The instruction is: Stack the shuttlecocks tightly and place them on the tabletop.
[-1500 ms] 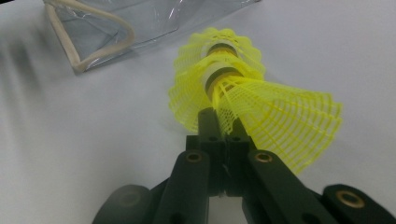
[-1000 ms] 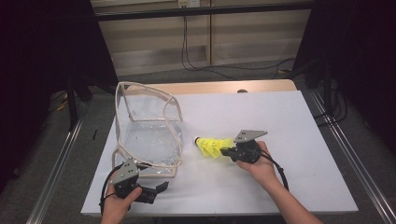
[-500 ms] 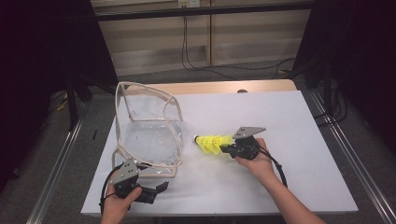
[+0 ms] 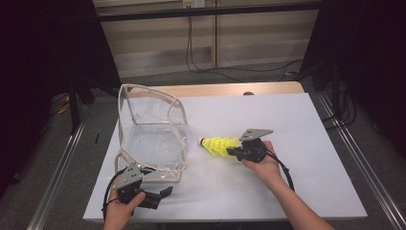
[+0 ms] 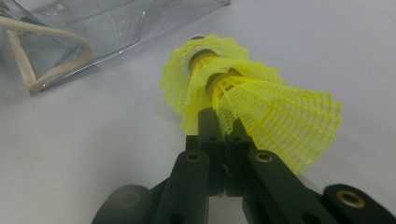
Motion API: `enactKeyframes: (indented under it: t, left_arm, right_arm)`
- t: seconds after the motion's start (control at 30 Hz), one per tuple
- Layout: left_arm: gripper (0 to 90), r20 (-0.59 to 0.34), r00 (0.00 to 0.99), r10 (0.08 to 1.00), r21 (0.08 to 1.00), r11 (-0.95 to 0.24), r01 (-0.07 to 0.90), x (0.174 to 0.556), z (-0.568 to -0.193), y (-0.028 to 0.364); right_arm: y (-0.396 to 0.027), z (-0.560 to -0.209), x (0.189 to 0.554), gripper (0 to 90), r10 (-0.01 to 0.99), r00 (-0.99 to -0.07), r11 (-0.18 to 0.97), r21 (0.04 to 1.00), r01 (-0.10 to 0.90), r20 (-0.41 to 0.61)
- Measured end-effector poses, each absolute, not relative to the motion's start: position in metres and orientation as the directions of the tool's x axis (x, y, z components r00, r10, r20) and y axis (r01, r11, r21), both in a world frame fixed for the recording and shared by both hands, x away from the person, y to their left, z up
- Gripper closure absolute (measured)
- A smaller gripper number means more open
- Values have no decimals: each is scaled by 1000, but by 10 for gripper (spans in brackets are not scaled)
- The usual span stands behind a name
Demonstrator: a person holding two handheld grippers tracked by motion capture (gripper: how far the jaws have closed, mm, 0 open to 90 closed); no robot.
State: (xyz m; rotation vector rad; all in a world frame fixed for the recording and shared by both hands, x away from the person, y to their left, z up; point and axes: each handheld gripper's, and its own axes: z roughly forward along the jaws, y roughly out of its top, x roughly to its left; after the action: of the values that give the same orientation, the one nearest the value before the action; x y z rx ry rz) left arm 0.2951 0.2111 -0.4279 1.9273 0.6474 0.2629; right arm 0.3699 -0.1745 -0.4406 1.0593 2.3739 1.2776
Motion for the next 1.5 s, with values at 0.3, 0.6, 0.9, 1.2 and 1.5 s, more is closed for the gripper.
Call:
enactKeyframes:
  t: [0.3,0.6,0.9,1.2,1.5]
  left_arm:
    - [39,-104,830,548,893,-316,320,295,-428,211]
    - [39,-108,831,546,894,-311,321,296,-429,211]
    - [39,-109,831,545,895,-310,321,295,-429,211]
    - [39,-107,830,547,893,-314,322,295,-428,211]
    - [39,-104,831,547,893,-316,320,296,-428,211]
  right_arm:
    - [-175,-441,372,897,719,-684,330,807,490,122]
    - [-172,-440,375,896,731,-671,313,811,495,127]
    - [-163,-441,376,888,717,-684,327,802,500,135]
    - [-154,-443,370,861,695,-707,358,788,501,133]
    - [-147,-444,365,771,676,-723,369,784,499,142]
